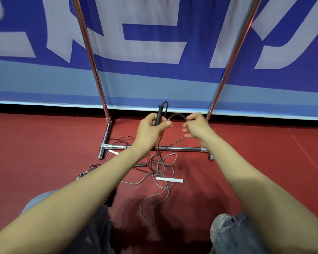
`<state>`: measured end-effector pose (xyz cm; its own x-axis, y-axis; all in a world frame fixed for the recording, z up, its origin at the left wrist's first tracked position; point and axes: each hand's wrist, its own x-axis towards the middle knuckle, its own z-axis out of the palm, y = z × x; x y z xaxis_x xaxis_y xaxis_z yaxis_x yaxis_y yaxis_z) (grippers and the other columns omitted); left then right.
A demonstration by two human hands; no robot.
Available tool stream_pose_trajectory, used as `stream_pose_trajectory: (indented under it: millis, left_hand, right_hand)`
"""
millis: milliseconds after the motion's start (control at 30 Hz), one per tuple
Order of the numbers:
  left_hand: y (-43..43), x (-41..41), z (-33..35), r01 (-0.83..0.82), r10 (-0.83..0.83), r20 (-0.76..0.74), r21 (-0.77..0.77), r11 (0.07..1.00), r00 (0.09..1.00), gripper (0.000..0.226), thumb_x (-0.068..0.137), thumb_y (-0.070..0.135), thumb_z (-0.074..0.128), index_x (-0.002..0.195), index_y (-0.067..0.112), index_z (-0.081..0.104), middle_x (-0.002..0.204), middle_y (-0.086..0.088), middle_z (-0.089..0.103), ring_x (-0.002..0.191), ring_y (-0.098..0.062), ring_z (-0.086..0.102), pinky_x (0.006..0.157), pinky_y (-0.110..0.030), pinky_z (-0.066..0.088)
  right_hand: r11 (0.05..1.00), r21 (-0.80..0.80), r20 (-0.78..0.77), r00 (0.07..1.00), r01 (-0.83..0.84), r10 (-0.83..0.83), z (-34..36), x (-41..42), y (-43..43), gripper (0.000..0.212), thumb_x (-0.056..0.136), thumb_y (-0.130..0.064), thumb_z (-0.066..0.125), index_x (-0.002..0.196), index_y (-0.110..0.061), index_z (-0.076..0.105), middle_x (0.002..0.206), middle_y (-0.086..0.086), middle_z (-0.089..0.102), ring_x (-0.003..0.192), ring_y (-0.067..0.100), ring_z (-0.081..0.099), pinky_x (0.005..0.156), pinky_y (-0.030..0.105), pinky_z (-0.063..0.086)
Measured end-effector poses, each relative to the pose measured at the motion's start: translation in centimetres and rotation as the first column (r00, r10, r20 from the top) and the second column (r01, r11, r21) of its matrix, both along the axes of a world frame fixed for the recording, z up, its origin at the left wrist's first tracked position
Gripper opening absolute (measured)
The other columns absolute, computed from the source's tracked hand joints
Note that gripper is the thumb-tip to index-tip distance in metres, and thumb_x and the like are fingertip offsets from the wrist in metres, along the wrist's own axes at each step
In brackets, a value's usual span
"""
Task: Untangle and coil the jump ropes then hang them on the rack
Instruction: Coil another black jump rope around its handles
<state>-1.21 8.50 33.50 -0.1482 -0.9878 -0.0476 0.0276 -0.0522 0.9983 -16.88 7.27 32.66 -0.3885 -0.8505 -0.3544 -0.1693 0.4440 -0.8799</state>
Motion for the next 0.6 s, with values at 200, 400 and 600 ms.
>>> stream_pose_trajectory:
  millis: [200,400,600]
  left_hand:
    - [-1.0,0.1,1.7,-0.024,0.061,-0.229,0.162,0.987,0.972,0.034,0.087,0.000,0.066,0.112,-0.008,0.045,0.079,-0.011,0.072,0.044,-0.007,0.037,0.045,-0.018,0.032]
    - [-1.7,0.9,3.6,0.128,-0.030,-0.402,0.220,0.967,0.915,0.014,0.093,0.003,0.058,0.080,-0.001,0.060,0.077,-0.004,0.070,0.046,-0.002,0.038,0.047,-0.013,0.033]
    - [-2.6,2.2,4.3,0.094,-0.020,-0.384,0.174,0.980,0.923,0.015,0.096,0.010,0.056,0.083,0.001,0.058,0.088,-0.010,0.064,0.045,-0.003,0.038,0.048,-0.014,0.034]
  right_hand:
    - [0.966,-0.119,0.011,0.972,-0.230,0.233,-1.7,2.4,0.9,0.080,0.081,0.004,0.063,0.139,-0.010,0.009,0.093,0.000,0.067,0.086,0.017,0.061,0.090,0.037,0.049]
    - [0.822,-0.151,0.016,0.830,-0.549,0.557,-3.1,4.1,2.5,0.018,0.089,-0.004,0.063,0.097,-0.019,0.057,0.088,0.008,0.057,0.083,0.012,0.052,0.073,0.022,0.042]
    - [0.820,-0.066,-0.300,0.795,-0.568,0.527,-2.9,2.9,2.0,0.010,0.091,-0.011,0.063,0.084,-0.017,0.058,0.063,-0.005,0.051,0.055,0.005,0.043,0.055,0.015,0.035]
